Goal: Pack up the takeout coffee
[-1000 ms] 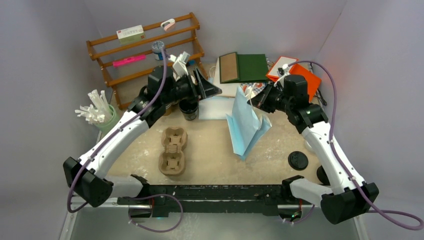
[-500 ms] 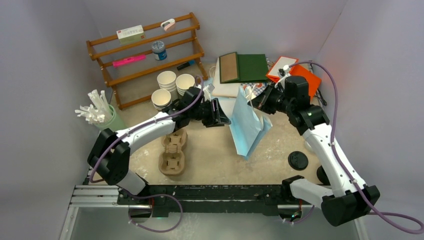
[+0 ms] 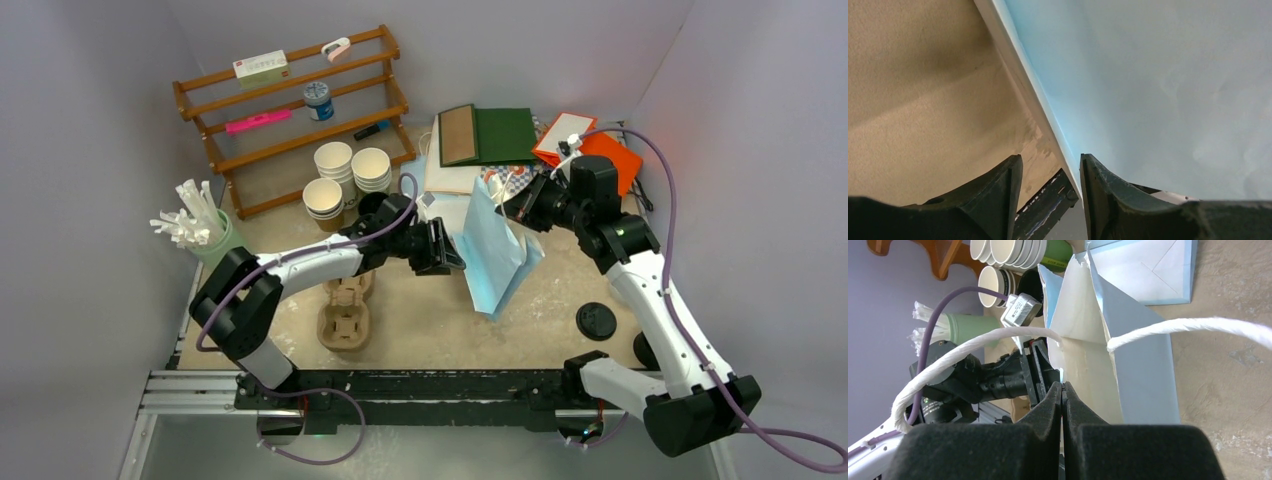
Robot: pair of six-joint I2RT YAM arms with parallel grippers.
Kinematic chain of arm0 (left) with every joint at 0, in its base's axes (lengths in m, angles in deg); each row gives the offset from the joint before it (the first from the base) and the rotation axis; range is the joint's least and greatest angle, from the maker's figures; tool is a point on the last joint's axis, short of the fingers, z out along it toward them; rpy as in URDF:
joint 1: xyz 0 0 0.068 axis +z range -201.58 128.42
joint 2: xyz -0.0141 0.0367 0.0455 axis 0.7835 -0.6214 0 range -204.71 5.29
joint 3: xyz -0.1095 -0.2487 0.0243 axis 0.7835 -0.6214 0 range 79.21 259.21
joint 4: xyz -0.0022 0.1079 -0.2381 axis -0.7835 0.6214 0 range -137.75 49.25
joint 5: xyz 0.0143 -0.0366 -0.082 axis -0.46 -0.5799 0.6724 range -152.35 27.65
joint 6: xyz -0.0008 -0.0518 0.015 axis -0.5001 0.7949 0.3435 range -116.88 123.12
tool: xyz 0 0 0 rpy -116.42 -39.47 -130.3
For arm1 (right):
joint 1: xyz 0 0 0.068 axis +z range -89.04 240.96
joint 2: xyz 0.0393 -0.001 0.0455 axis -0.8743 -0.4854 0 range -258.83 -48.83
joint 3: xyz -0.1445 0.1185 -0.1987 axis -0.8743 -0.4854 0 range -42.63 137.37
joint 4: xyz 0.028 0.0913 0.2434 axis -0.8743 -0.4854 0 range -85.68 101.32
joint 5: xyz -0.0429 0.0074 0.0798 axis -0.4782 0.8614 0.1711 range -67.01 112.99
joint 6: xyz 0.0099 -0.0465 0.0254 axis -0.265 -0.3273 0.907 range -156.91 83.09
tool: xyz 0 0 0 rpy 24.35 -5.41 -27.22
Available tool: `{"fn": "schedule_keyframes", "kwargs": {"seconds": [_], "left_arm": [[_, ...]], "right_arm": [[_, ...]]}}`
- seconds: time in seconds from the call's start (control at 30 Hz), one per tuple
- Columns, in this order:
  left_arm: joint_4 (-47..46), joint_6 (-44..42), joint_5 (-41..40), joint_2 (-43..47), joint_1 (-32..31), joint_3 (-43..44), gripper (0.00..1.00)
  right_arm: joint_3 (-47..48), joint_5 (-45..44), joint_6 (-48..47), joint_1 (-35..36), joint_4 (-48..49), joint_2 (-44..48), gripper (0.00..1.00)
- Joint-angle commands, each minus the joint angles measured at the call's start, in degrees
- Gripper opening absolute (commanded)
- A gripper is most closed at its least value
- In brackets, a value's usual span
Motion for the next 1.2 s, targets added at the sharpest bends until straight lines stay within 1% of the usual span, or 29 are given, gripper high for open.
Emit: {"fn": "schedule_keyframes", "kwargs": {"seconds": [0.0,0.07,0.13,0.17,0.37,0.4,0.67,0.8,0.83,0.9,0.93,0.97,1.0,1.17], "left_arm": [[-6.44,1.88,2.34,-1.27,-0.21,-0.05,0.50],[-7.03,1.93,2.70,-1.75,-0.30,0.17,0.52],[-7.07,2.04,3.26,-2.44,-0.26,0.34,0.52],[-7.04,2.06,3.45,-2.82,-0.33,0.42,0.50],[-8.15,2.23,3.60,-4.14,-0.34,0.84,0.33],[-8.10,2.30,3.66,-4.45,-0.34,0.92,0.32],[-8.32,2.76,4.64,-6.29,-0.55,1.36,0.30],[-8.70,3.25,5.57,-7.23,-0.53,1.54,0.31],[-8.84,3.36,5.77,-7.44,-0.54,1.54,0.29],[-8.83,3.38,6.06,-7.59,-0.56,1.58,0.21],[-8.77,3.33,6.07,-7.59,-0.57,1.59,0.14],[-8.69,3.19,6.23,-7.64,-0.52,1.61,0.05],[-8.76,2.77,6.74,-7.73,-0.55,1.69,0.00],[-6.38,0.50,6.64,-7.65,-0.14,2.16,0.00]], "right_arm": [[-0.45,1.35,0.67,-0.01,0.61,0.81,0.00],[-0.58,1.52,0.91,-0.03,0.79,0.81,0.00],[-0.55,1.55,1.09,-0.01,0.97,0.72,0.00],[-0.54,1.55,1.03,-0.01,1.03,0.75,0.00],[-0.59,1.80,1.05,-0.05,0.90,0.79,0.00],[-0.67,1.77,1.07,-0.02,0.84,0.88,0.00],[-0.82,1.38,1.02,-0.06,0.44,1.34,0.00],[-0.50,1.46,0.76,-0.06,0.43,1.16,0.00],[-0.41,1.44,0.74,-0.01,0.45,1.16,0.00],[-0.22,1.06,0.59,-0.04,0.26,1.15,0.00],[0.07,0.80,0.48,-0.05,0.13,1.15,0.00],[0.33,0.45,0.41,-0.03,-0.08,1.20,0.00],[0.54,0.08,0.26,-0.01,-0.27,1.24,0.00],[4.46,-3.79,-0.20,-0.13,-4.25,0.41,0.00]]}}
